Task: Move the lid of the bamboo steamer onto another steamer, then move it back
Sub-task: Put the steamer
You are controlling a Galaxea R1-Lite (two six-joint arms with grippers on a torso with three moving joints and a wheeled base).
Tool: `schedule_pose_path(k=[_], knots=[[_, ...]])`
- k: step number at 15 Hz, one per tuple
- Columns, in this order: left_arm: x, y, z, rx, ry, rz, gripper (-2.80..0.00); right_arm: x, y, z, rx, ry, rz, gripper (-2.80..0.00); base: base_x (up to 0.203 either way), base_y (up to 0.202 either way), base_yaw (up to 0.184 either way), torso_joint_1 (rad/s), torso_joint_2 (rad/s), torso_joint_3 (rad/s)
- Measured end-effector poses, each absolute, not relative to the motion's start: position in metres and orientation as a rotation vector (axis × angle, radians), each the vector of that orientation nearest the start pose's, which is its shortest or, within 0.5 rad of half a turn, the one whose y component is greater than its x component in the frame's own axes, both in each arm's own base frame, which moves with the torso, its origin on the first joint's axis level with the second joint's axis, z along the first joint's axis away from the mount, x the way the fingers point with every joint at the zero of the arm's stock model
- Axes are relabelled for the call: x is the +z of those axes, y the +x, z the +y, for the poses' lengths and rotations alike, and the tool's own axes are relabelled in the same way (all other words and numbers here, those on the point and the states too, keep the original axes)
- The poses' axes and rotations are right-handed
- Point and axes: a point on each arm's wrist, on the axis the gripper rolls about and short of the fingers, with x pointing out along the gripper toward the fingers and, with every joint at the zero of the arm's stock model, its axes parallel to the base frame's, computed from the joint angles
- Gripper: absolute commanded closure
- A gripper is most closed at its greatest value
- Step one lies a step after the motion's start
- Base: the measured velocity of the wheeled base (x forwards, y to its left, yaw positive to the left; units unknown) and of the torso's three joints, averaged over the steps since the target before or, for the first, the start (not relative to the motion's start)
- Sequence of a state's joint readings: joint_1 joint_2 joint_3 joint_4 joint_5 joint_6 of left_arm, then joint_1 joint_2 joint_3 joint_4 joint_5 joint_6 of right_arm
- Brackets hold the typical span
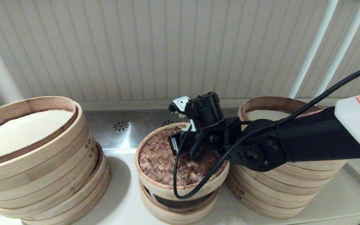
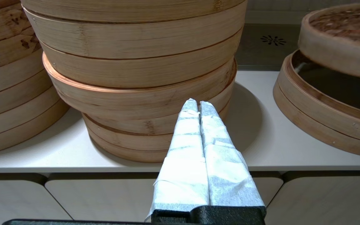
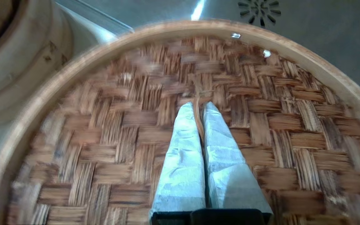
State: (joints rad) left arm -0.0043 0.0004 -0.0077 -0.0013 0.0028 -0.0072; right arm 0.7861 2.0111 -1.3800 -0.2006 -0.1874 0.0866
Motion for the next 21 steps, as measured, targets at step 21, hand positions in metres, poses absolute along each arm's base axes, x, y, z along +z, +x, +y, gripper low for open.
schedule_pose_path(k=[21], knots=[[0.078, -0.023, 0.0, -0.002, -0.007, -0.009, 0.0, 0.136, 0.292, 0.286, 0.578, -0.147, 0.468, 0.0, 0.0, 0.0, 0.0, 0.0, 0.0, 0.0]])
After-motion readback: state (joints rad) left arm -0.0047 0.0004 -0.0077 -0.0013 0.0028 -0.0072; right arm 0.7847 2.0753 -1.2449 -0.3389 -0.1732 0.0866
